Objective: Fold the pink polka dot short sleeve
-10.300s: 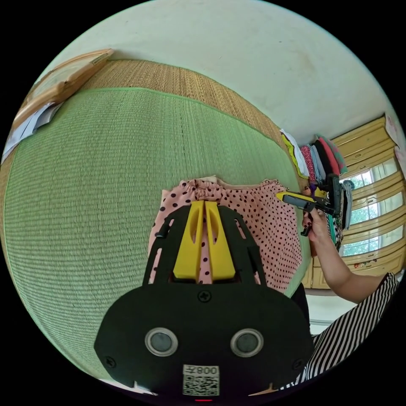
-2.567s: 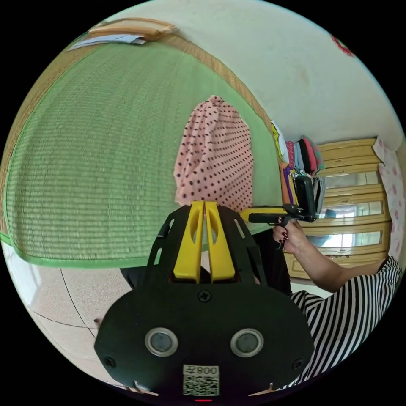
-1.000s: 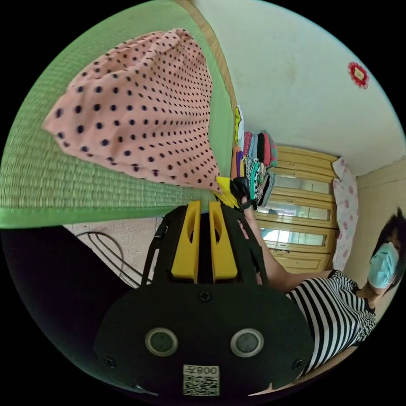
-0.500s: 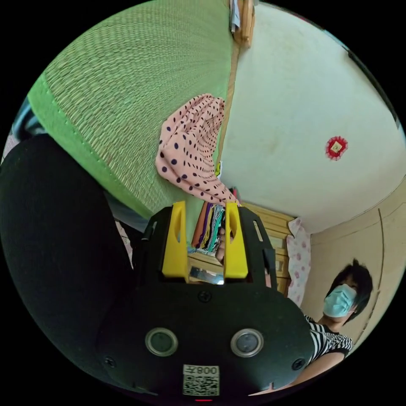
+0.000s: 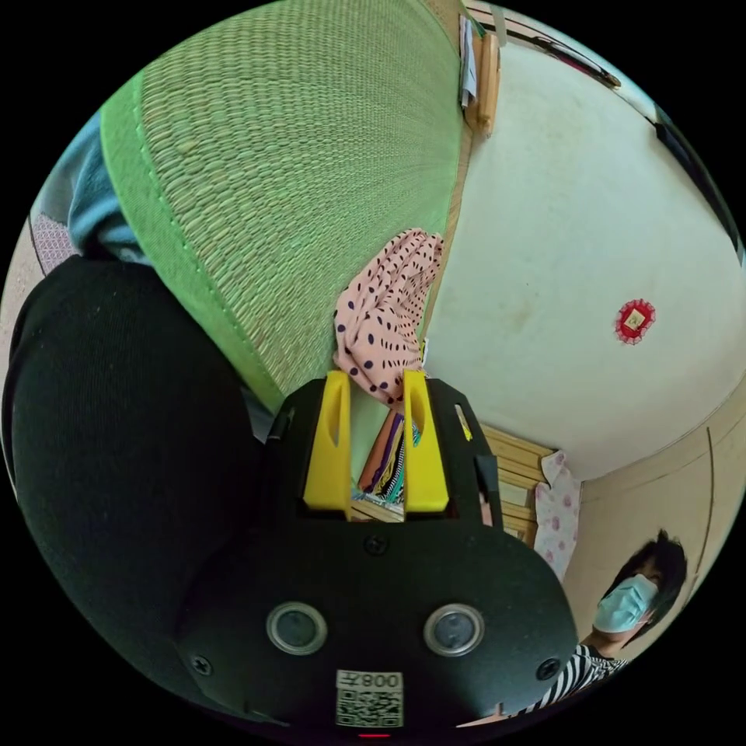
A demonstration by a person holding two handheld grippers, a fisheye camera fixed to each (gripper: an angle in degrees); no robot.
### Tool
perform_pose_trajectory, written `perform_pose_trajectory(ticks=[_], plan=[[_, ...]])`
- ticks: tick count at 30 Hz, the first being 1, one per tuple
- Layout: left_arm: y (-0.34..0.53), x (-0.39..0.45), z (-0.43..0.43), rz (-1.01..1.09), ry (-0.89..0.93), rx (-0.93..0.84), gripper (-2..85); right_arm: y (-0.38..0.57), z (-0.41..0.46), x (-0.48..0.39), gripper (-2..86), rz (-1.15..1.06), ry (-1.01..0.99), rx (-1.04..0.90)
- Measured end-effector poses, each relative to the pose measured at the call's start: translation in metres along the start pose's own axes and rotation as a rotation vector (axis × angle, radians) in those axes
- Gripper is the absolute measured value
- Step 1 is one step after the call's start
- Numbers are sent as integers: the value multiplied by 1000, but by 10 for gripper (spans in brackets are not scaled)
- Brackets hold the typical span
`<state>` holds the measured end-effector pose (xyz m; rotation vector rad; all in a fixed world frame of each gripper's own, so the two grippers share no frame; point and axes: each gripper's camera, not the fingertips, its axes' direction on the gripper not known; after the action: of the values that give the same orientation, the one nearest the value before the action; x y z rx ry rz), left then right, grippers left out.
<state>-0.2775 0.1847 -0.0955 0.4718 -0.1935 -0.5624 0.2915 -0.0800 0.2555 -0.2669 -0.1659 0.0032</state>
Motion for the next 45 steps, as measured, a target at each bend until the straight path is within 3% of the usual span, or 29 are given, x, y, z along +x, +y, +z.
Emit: perform_pose_trajectory(ticks=[9,25,45], plan=[[8,0,8,1,12,-17,44,23,8,-14,2,18,16,7],[65,3,45,67,0,-117,35,112,9,-25,3,126,64,9],[202,31,175,265,-55,-295,36,281,-21,-121,3,50,1,95]])
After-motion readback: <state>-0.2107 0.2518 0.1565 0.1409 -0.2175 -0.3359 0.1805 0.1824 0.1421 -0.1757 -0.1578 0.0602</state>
